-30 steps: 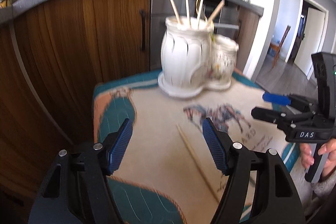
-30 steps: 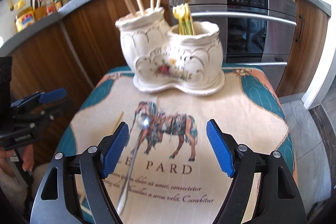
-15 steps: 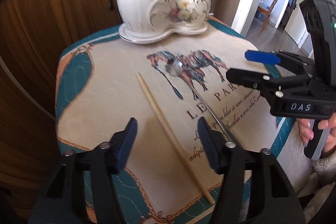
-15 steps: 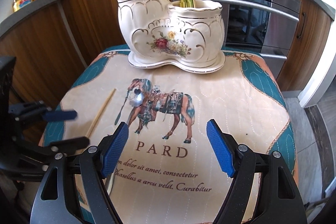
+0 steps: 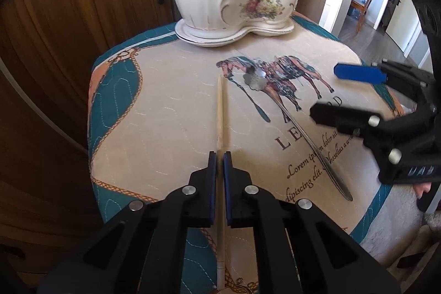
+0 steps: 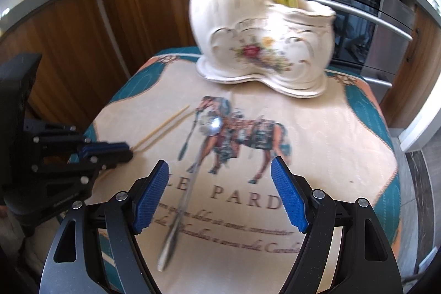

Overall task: Organize utensils
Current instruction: 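Grasp the last chopstick with the left tool while the right tool grasps the silver spoon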

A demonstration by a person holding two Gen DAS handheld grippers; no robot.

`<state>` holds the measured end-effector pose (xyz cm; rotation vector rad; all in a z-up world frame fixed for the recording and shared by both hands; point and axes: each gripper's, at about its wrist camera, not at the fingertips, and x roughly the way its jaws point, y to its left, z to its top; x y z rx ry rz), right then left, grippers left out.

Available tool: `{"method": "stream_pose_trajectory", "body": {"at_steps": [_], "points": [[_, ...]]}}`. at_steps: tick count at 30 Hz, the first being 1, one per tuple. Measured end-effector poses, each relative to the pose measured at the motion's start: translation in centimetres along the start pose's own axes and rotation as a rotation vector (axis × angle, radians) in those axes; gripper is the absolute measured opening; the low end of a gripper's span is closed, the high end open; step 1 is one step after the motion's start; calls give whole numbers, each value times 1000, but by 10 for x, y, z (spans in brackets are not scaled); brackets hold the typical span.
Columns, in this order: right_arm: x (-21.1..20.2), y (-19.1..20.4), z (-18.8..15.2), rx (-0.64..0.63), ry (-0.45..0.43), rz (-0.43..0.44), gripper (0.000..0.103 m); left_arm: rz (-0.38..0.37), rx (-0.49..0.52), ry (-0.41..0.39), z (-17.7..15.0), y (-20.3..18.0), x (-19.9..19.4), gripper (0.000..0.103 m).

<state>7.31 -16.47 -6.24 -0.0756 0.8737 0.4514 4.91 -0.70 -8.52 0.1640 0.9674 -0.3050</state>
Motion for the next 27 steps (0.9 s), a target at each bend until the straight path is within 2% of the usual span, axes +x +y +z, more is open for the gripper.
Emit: {"method": "stream_pose_trajectory", "body": {"at_steps": [4,6,8,10,12,15,23,27], "points": [[16,16,1,-33,52,-5,60,7,-31,-19,3,9,-4,5],[25,23,1,-51,87,-13,45,5,-42,-28,4,13,-5,5],[32,26,0,-56,115,-20,37,-3,-48,-36,4,16,-7,5],[33,28,1,-57,111,-29,33,-10,-53,-42,3,17,-9,5],[33,29,1,-55,113,-22,18,-19,-53,-45,3,16,-8,5],[33,28,0,-52,111,-13,7,-29,-50,-50,2,15,-9,5],[12,16,-7,-31,71,19,4,-38,-49,-61,3,16,-12,5],[2,8,-14,-49,96,23,4,-40,-46,-58,3,15,-11,5]]}}
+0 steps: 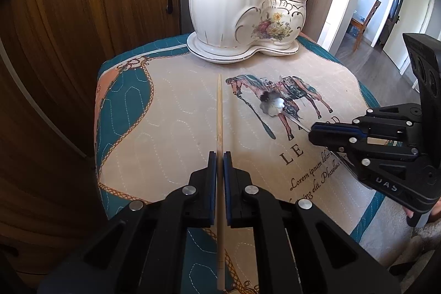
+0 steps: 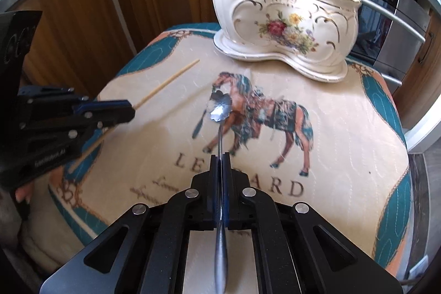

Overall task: Organize utensils
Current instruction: 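Grasp the last chopstick with the left tool while the right tool grasps the silver spoon, then lift the chopstick with the left tool while the right tool carries the spoon to the holder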

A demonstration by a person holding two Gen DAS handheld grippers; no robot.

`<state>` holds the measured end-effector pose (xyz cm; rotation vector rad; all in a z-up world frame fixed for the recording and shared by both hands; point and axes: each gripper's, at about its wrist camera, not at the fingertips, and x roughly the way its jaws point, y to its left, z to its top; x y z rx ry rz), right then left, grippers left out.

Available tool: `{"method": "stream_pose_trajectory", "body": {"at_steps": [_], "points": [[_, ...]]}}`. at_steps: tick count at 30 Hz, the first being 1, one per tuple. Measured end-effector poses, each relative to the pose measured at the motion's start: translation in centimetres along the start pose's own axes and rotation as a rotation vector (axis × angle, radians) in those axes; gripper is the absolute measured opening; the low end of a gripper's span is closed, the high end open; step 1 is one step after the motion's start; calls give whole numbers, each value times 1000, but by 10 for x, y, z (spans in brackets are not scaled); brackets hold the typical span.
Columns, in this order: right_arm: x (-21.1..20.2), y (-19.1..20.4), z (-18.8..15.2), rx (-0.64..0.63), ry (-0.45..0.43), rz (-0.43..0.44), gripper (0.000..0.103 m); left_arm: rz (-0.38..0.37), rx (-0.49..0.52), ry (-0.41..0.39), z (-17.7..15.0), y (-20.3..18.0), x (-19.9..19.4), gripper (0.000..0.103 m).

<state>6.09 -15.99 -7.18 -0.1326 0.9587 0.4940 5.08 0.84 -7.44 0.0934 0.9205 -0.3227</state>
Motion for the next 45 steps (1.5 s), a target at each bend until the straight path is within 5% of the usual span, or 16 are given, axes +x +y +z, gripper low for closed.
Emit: {"method": "stream_pose_trajectory", "body": {"at_steps": [5,9,21,32,45], "points": [[-11,-8,-6,-2,-6,-5,4,-7,9,-3,0,-3,-1,5],[-38,-15,-2,17,-111,29,4,-15,11,-50,5,-4,-15,5],[-113,-50,46,117,-510,7,4,-49,10,-399,68,-9,-97,5],[-104,-108,112,282,-706,33,4,-119,-139,-670,157,15,-92,5],[-50,-132,148,374,-808,-8,4,-131,-170,-742,192,22,-37,5]]}}
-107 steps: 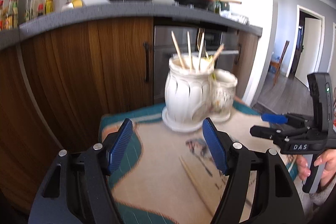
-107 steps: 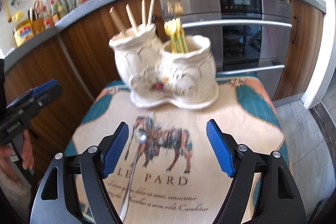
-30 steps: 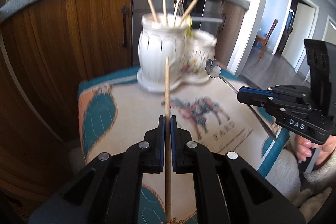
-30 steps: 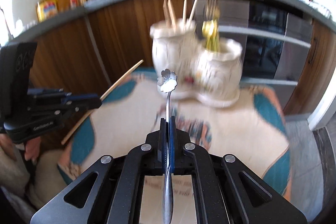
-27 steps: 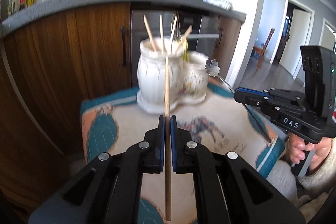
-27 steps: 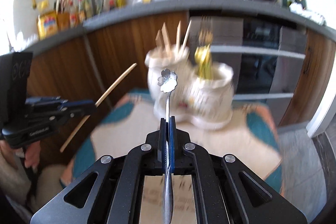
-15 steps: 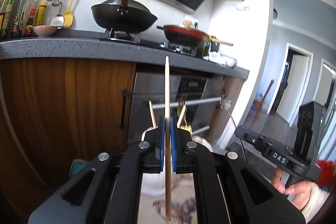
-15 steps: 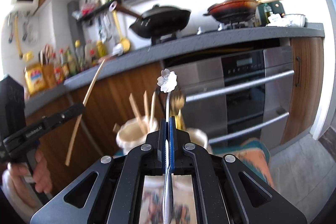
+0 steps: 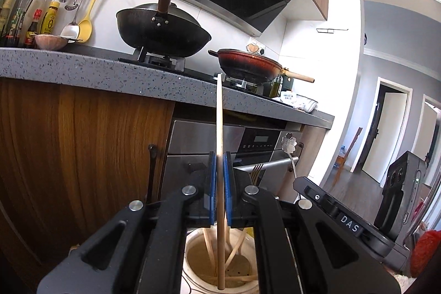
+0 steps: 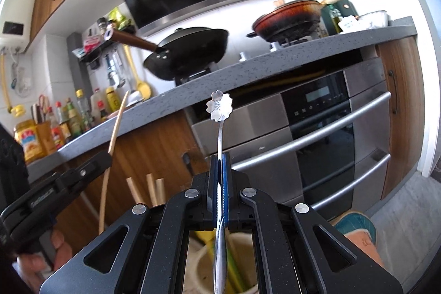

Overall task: Organize utensils
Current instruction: 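Lift the chopstick with the left tool while the right tool carries the spoon to the holder, then release the chopstick into the larger pot while the right tool drops the spoon in the smaller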

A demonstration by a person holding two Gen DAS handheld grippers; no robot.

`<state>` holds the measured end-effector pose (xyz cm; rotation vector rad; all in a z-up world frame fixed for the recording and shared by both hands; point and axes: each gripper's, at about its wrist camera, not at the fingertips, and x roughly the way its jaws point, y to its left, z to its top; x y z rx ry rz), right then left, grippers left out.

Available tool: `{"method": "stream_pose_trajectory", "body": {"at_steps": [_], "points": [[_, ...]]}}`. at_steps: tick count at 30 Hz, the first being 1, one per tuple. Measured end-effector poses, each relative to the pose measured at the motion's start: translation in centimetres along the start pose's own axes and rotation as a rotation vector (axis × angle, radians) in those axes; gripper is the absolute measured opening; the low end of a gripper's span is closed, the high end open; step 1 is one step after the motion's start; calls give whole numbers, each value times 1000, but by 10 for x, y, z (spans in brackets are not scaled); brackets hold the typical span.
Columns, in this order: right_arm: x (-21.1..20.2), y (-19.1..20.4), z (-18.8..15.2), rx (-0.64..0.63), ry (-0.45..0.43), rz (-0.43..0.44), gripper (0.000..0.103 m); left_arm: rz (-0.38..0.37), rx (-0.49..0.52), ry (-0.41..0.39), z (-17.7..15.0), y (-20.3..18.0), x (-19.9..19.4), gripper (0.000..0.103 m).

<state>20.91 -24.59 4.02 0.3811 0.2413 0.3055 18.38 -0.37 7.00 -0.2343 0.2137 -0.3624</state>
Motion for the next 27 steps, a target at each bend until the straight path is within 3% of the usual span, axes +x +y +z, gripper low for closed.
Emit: {"method": "stream_pose_trajectory", "body": {"at_steps": [11,18,27], "points": [[23,-15,-24,-27,-8,-112,4,26,49,-35,-22,-5,12,5],[7,-20,-30,-35,1,-92,4,40,105,-33,-29,-4,-6,5],[-20,-13,-45,-77,36,-53,4,59,113,91,-43,5,-27,5]]}}
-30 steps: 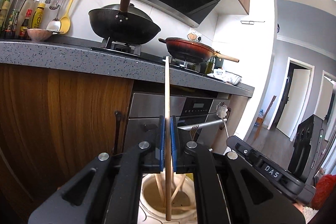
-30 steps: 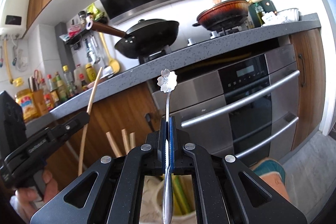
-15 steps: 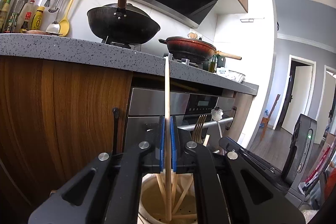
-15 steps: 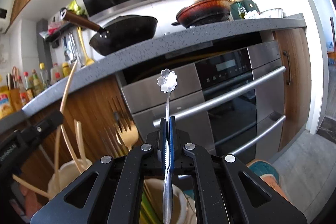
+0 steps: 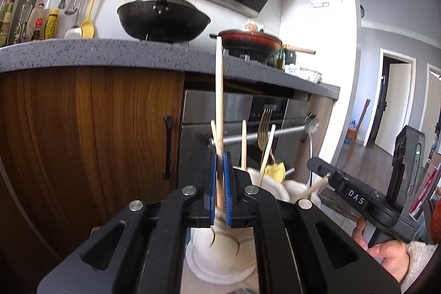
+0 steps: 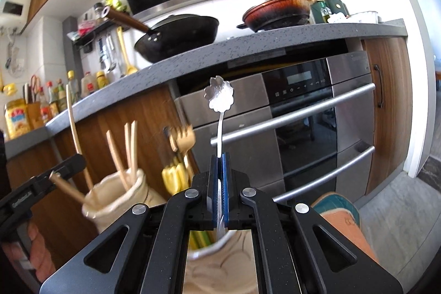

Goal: Organize utensils

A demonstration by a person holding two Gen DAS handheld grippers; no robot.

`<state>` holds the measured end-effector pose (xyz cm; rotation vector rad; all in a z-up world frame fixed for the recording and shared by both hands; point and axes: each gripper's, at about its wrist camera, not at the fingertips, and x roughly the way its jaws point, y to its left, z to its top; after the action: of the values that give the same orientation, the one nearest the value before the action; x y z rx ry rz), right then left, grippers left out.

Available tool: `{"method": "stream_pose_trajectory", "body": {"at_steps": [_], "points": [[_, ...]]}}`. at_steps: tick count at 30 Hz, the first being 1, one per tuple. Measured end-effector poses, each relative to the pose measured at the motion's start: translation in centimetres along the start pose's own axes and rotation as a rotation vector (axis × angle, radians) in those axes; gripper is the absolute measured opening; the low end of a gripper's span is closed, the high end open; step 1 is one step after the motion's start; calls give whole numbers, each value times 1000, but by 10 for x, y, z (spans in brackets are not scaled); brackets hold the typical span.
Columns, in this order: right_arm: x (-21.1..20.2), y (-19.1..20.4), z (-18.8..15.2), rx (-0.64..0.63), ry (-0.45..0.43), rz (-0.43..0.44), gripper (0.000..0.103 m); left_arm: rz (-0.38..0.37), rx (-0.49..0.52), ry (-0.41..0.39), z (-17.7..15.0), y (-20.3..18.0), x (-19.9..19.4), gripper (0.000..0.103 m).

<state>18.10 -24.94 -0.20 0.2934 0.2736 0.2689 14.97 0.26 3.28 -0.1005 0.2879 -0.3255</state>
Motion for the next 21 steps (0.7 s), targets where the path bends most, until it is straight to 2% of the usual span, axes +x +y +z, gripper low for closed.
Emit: {"method": "stream_pose_trajectory", "body": {"at_steps": [7,13,15,17,19,21], "points": [[-8,2,-13,-7,59,-3,4,-4,11,99,-8,-5,4,5],[-13,2,-12,0,70,-2,4,-14,5,121,-10,-6,3,6],[-17,2,-12,7,76,2,4,-10,8,122,-10,-6,1,9],[-23,2,-13,14,84,8,4,-13,2,120,-8,-6,-2,19],[-31,3,-14,16,97,16,4,-12,1,113,-8,-6,-9,24],[-40,5,-17,3,112,17,4,-4,8,112,-9,-6,-15,25]]}}
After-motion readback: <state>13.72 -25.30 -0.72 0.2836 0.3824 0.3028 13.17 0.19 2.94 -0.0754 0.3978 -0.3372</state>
